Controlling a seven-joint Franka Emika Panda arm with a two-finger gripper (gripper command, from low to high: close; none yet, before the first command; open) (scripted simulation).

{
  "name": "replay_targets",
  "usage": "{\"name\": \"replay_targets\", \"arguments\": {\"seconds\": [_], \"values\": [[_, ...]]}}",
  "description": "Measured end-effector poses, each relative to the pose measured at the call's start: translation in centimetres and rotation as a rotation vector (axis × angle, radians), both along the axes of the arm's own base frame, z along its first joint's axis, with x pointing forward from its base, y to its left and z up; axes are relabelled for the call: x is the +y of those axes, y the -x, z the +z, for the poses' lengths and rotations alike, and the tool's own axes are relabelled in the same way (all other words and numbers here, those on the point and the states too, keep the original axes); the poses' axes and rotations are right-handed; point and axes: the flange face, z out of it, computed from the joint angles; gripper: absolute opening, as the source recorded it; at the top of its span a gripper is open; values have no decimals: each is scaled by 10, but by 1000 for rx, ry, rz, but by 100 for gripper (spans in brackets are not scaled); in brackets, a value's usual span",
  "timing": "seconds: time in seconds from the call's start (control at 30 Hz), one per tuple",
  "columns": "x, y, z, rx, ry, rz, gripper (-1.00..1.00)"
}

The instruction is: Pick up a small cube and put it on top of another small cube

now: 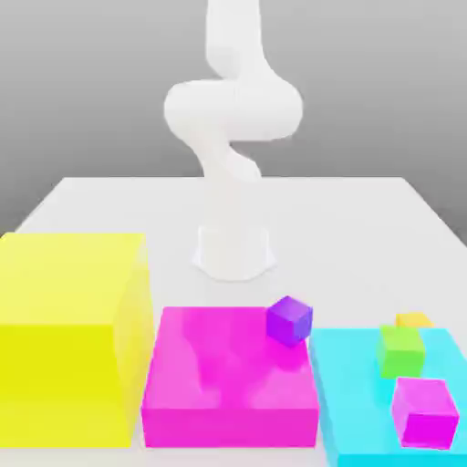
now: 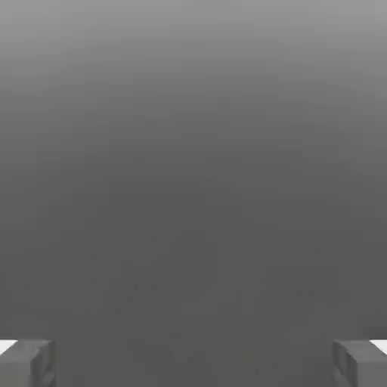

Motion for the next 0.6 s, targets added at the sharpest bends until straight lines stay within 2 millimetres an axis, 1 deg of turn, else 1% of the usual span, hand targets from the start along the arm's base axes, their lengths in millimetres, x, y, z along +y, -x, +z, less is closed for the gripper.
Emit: {"name": "replay_targets", "arguments": {"seconds": [0.07,0.13,0.2,0.3,0.37,0.47,0.57,0.6], "values": [[33,-22,-44,70,-15,18,0],[65,-35,-88,137,-24,34,0],[97,-41,-132,202,-29,50,0],[143,-39,-199,300,-28,72,0],[172,-29,-244,365,-22,85,0],[210,-3,-310,461,-5,104,0],[240,35,-372,555,21,119,0],[253,54,-392,586,37,140,0]]}}
